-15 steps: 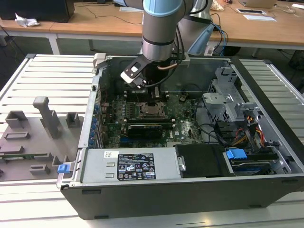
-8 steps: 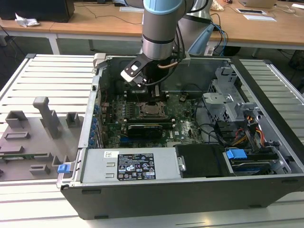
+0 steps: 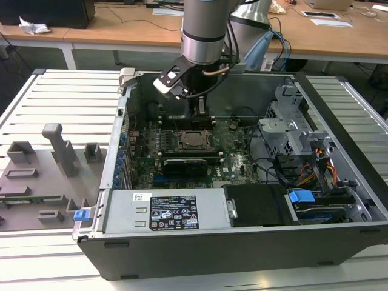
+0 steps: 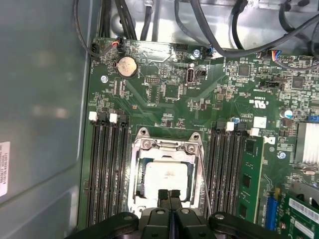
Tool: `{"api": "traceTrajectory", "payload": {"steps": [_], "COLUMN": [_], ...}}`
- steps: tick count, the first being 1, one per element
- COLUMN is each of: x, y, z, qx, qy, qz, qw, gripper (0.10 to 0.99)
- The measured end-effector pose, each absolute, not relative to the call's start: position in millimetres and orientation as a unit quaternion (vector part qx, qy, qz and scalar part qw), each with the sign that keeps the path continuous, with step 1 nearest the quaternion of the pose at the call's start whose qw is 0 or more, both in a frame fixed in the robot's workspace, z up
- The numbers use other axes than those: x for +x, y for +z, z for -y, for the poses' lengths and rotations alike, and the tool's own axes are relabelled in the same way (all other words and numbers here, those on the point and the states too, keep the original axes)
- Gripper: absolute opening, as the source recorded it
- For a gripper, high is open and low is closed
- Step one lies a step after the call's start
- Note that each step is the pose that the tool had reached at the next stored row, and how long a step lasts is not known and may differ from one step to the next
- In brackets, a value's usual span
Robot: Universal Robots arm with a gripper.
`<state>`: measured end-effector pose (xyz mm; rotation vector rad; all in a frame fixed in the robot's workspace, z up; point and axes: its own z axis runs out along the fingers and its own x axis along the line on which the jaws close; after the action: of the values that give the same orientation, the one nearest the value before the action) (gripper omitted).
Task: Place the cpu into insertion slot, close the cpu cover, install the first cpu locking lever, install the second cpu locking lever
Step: 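Install the first cpu locking lever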
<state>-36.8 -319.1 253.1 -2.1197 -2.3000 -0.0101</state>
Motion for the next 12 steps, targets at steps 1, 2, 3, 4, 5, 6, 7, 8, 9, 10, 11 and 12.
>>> {"api": "traceTrajectory", "payload": {"steps": [1,2,3,4,5,6,7,8,9,10,11,12], "x": [-37,-37,-37,-37,-37,-37,-37,-37,-37,-37,-37,-37], "y": [255,257,258,259,261,262,264,265,267,269,270,271], "z": [319,319,319,319,319,319,319,319,319,319,319,319], "qx": [-0.678,-0.678,-0.678,-0.678,-0.678,-0.678,-0.678,-0.678,-0.678,-0.678,-0.678,-0.678], "qy": [-0.003,-0.003,-0.003,-0.003,-0.002,-0.002,-0.002,-0.002,-0.002,-0.002,-0.002,-0.001], "qz": [0.735,0.735,0.735,0.735,0.735,0.735,0.735,0.735,0.735,0.735,0.735,0.735], "qw": [0.007,0.006,0.006,0.006,0.006,0.006,0.006,0.006,0.006,0.005,0.005,0.005], "gripper": [0.106,0.106,0.106,0.106,0.106,0.106,0.106,0.106,0.106,0.106,0.106,0.106]}}
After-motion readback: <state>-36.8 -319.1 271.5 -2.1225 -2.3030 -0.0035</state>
